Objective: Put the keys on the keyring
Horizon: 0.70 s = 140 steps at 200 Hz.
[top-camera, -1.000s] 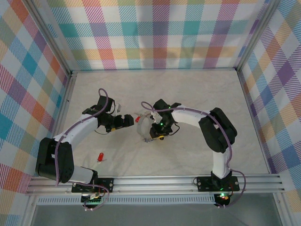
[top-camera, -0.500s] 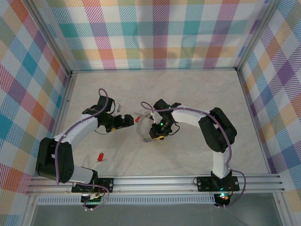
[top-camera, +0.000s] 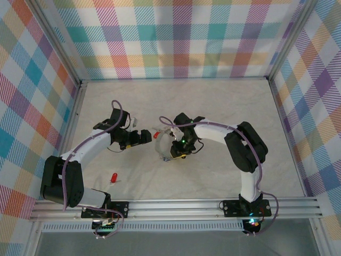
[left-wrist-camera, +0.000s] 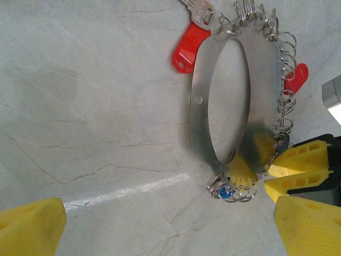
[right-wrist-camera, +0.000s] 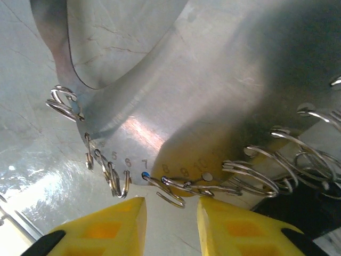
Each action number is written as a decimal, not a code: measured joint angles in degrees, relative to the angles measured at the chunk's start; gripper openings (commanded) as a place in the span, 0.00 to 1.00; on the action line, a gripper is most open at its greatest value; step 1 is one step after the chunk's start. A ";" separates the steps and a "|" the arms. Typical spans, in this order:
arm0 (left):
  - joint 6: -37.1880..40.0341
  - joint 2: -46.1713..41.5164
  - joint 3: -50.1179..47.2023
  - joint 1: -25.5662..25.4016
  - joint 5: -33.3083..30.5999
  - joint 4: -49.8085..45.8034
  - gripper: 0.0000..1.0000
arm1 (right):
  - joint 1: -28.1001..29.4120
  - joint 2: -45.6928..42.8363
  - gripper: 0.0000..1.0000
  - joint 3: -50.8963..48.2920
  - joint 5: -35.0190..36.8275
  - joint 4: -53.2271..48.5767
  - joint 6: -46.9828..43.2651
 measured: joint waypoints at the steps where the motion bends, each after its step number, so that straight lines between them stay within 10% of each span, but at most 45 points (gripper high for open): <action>1: 0.00 0.00 0.00 0.00 0.00 0.00 1.00 | 0.00 0.02 0.30 0.00 0.07 -0.02 0.00; 140: 0.00 0.00 -0.02 0.00 1.70 0.13 0.99 | 5.86 -4.74 0.21 -5.99 13.42 8.37 1.38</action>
